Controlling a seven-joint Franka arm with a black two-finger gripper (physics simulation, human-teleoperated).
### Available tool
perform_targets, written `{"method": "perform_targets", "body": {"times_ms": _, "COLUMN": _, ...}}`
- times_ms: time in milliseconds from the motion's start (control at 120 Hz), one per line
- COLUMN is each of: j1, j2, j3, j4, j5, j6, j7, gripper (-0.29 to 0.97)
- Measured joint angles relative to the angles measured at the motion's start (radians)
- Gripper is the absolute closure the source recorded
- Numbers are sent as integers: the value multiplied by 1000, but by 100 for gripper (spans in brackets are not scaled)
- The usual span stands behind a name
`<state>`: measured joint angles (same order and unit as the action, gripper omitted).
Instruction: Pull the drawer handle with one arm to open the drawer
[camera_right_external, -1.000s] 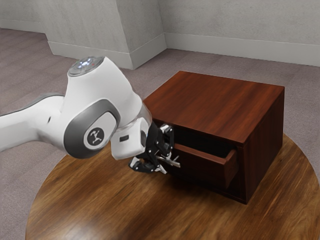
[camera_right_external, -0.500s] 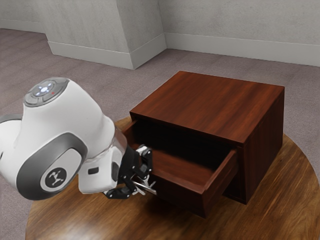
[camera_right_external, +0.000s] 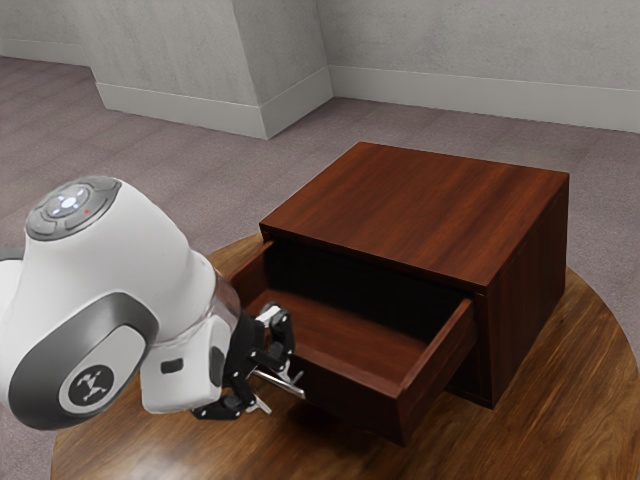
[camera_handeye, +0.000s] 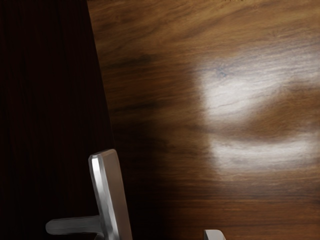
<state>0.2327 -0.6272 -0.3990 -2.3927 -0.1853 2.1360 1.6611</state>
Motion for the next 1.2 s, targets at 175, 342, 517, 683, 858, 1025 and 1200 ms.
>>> {"method": "perform_targets", "body": {"times_ms": 175, "j1": -9, "j2": -21, "j3": 0, "j4": -7, "j5": -1, "j6": -17, "j7": -12, "gripper": 57}}
{"method": "perform_targets", "body": {"times_ms": 342, "j1": -12, "j2": -24, "j3": 2, "j4": -12, "j5": -1, "j6": -31, "j7": -23, "gripper": 61}}
{"method": "perform_targets", "body": {"times_ms": 517, "j1": -18, "j2": -51, "j3": 2, "j4": -26, "j5": -3, "j6": -43, "j7": -33, "gripper": 66}}
{"method": "perform_targets", "body": {"times_ms": 683, "j1": -18, "j2": -52, "j3": 3, "j4": -25, "j5": -7, "j6": -44, "j7": -41, "gripper": 71}}
{"method": "perform_targets", "body": {"times_ms": 858, "j1": -22, "j2": -53, "j3": 18, "j4": -3, "j5": -11, "j6": -58, "j7": -49, "gripper": 81}}
{"method": "perform_targets", "body": {"times_ms": 1025, "j1": -18, "j2": -54, "j3": 25, "j4": 11, "j5": -12, "j6": -76, "j7": -56, "gripper": 81}}
{"method": "perform_targets", "body": {"times_ms": 1200, "j1": -24, "j2": -51, "j3": 30, "j4": 161, "j5": -38, "j6": -157, "j7": -63, "gripper": 51}}
